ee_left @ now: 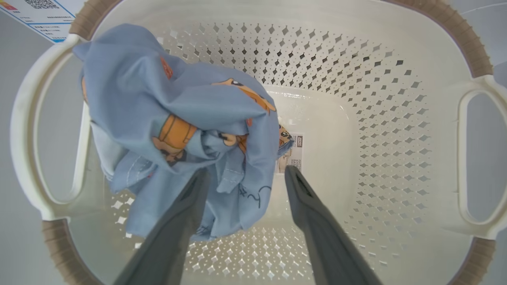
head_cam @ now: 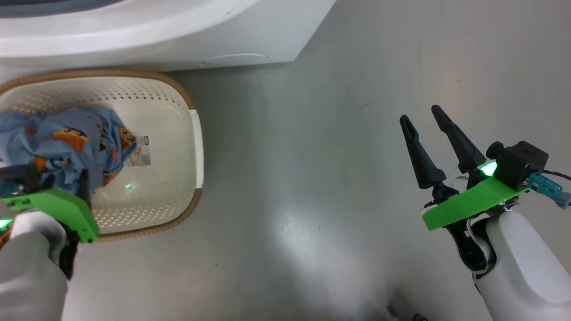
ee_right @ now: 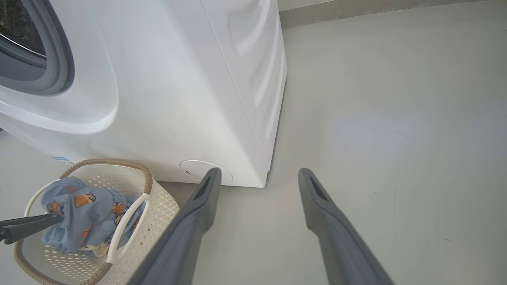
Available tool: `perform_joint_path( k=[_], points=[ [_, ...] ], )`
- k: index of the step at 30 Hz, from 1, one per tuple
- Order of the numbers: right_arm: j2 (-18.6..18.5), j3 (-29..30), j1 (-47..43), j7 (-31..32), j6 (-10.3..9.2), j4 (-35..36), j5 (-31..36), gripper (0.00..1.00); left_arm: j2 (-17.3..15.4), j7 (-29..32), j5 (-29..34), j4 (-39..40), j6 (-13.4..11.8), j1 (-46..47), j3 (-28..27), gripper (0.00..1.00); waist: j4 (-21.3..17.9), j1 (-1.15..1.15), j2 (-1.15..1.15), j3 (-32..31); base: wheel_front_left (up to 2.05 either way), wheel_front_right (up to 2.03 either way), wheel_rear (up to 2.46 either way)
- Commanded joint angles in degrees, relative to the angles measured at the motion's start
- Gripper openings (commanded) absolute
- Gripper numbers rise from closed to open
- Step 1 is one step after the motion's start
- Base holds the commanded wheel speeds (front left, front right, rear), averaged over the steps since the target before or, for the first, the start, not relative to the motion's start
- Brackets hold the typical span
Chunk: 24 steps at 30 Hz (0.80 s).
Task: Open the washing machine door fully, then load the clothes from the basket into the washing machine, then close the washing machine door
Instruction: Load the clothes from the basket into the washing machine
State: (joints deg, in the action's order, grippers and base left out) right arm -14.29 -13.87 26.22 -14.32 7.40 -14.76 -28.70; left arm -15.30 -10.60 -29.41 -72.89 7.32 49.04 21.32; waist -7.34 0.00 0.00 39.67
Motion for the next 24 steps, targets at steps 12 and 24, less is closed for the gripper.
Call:
perform_joint_path(
  k=[12, 24],
  points=[
    [0.6, -2.0, 1.6, -0.7, 0.09, 1.9, 1.0, 1.0, -5.3, 1.2, -2.7, -0.9, -0.5, 4.6, -2.6, 1.0, -2.0, 0.0, 0.0, 5.1, 0.0, 0.0, 0.0],
    [-0.2, -2.7, 1.7, -0.7, 0.09, 2.5, 1.3, 1.0, -6.9, 2.6, -3.3, -1.0, -2.3, 6.1, -2.5, 0.37, -2.7, 0.0, 0.0, 6.8, 0.0, 0.0, 0.0]
  ],
)
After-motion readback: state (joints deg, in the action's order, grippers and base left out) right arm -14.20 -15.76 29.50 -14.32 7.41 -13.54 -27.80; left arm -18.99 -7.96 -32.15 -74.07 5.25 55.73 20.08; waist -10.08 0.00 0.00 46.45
